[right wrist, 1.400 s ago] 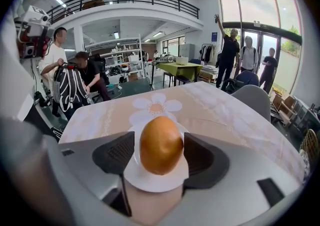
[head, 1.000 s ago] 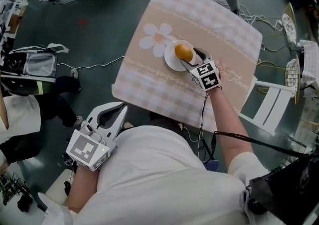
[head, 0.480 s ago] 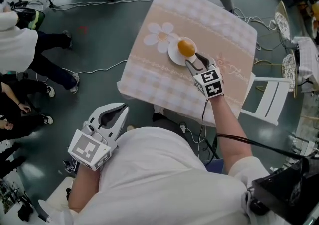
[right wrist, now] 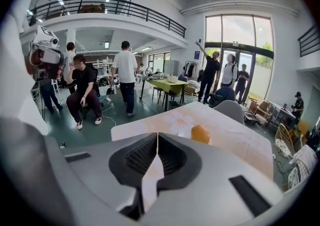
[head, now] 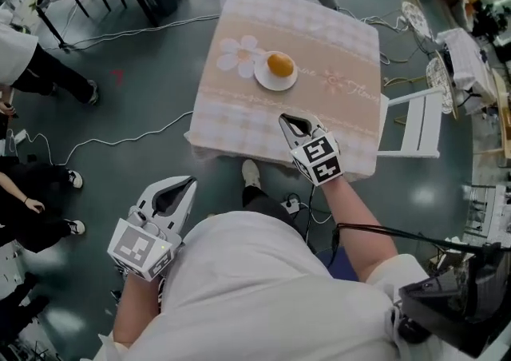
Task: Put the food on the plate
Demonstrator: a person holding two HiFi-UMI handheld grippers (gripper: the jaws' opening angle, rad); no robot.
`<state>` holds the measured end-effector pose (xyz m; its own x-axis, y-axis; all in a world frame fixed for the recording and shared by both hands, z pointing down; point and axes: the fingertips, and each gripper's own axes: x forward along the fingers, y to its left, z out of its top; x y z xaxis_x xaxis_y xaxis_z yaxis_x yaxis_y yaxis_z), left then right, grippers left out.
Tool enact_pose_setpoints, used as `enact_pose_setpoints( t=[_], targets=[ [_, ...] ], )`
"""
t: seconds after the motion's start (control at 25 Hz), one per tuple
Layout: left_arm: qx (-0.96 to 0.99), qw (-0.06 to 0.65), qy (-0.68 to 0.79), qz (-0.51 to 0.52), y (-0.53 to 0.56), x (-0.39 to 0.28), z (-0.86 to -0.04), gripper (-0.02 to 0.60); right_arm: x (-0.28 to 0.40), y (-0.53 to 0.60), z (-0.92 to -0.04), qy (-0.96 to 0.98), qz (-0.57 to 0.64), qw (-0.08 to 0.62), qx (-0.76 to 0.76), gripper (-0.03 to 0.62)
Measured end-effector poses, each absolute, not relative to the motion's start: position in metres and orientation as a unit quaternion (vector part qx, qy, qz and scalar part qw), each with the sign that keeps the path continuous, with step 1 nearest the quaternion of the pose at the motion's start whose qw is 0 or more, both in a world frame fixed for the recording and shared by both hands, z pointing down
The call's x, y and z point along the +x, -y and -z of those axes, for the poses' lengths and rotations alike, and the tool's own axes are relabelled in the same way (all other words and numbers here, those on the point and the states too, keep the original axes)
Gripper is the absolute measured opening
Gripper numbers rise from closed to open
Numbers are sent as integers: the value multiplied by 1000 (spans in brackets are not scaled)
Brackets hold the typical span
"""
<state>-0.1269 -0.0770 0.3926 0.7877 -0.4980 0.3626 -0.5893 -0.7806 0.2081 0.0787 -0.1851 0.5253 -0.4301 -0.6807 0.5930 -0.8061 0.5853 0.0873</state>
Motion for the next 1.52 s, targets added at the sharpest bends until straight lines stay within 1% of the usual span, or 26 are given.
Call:
enact_pose_setpoints(
  t=[0.44, 0.68, 1.08, 1.52],
  targets=[
    [946, 158, 243, -145, -3, -157, -405, 9, 0, 57, -486, 854, -102, 266, 435, 14],
    [949, 156, 230, -151, -28, -167, -405, 9, -36, 10, -471, 866, -95, 255, 419, 14],
    [957, 141, 208, -147, -43, -166, -403, 9, -58, -29, -450, 872, -71, 247, 417, 14],
    [953, 143, 225, -147, -49, -171, -408, 9, -73, -44, -442, 884, -40, 251, 392, 12]
  ],
)
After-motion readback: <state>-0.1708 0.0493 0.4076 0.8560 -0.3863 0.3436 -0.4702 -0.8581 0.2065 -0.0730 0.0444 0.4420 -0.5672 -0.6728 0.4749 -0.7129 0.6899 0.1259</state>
